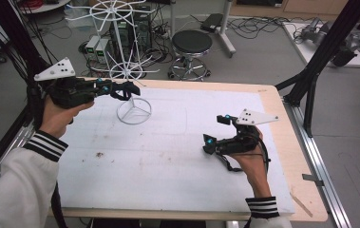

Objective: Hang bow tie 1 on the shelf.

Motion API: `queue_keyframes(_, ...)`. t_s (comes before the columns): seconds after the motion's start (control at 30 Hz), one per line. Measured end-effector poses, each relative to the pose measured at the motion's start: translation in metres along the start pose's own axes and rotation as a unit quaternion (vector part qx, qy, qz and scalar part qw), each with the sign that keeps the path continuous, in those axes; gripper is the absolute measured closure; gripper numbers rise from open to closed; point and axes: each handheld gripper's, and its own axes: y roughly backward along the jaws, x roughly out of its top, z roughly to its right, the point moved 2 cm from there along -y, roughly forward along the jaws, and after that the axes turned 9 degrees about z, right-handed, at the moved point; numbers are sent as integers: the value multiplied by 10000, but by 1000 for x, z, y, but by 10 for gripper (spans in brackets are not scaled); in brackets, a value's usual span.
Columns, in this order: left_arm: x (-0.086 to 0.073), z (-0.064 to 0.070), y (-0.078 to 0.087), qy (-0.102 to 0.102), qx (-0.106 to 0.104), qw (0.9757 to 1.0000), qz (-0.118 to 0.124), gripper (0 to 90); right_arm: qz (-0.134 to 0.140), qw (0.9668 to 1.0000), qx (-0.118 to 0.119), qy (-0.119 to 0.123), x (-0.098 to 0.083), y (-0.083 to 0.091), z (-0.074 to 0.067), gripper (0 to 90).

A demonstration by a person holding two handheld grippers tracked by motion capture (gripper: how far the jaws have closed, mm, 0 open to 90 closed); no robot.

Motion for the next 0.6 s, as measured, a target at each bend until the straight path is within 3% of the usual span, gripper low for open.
queue_keyframes(0.33,0,-6,-9,-1,-50,9993,-369,823,-19,10000,-13,-3,-1,-1,1,110)
queue_keyframes(0.6,2,-11,-16,34,-80,9988,-487,823,-27,10000,-27,-26,-1,0,1,110)
